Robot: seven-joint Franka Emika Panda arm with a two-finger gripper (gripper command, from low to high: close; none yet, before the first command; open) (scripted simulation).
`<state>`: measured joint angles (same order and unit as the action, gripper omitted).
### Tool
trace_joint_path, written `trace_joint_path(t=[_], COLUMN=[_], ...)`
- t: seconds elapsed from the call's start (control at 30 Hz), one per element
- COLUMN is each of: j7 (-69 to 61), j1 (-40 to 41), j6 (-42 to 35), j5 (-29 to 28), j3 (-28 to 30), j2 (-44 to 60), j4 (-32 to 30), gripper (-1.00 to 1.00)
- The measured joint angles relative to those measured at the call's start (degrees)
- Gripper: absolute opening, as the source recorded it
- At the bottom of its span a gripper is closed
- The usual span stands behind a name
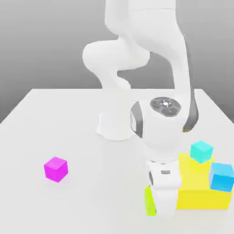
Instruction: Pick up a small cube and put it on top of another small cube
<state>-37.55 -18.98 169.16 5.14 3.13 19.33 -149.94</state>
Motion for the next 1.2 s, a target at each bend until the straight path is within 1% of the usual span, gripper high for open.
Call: trace_joint_path(t=[0.13, 0.3, 0.37, 0.43, 0.53, 0.8, 0.87, 0.93, 1.0, 1.07, 1.1, 1.2], j7=[0.1, 1.8, 1.2, -0.5, -3.6, -14.2, -16.3, -18.3, -20.9, -24.4, -26.1, -26.1], j1=[0.1, -1.0, 0.5, 6.2, 14.8, 29.8, 29.9, 28.7, 27.3, 25.8, 26.2, 25.7], j6=[-0.2, -7.6, -10.0, -11.6, -13.5, -17.8, -15.7, -12.5, -8.8, -4.9, -3.4, -3.4], j5=[-0.1, -2.5, -4.5, -7.4, -11.6, -19.8, -18.7, -16.2, -12.6, -7.7, -5.2, -5.2], j3=[0.0, 1.6, 4.0, 7.5, 11.0, 23.0, 24.8, 25.9, 26.5, 26.5, 25.8, 25.8], j2=[-0.1, -9.2, -13.0, -16.6, -21.8, -34.3, -32.8, -29.6, -25.8, -21.7, -19.9, -19.9], j4=[0.0, -1.7, -3.0, -4.8, -7.8, -15.7, -16.3, -16.4, -16.4, -16.5, -16.5, -16.5], gripper=[-1.0, -1.0, -1.0, -1.0, -1.0, -1.0, -1.0, -1.0, -1.0, -1.0, 1.0, 1.0])
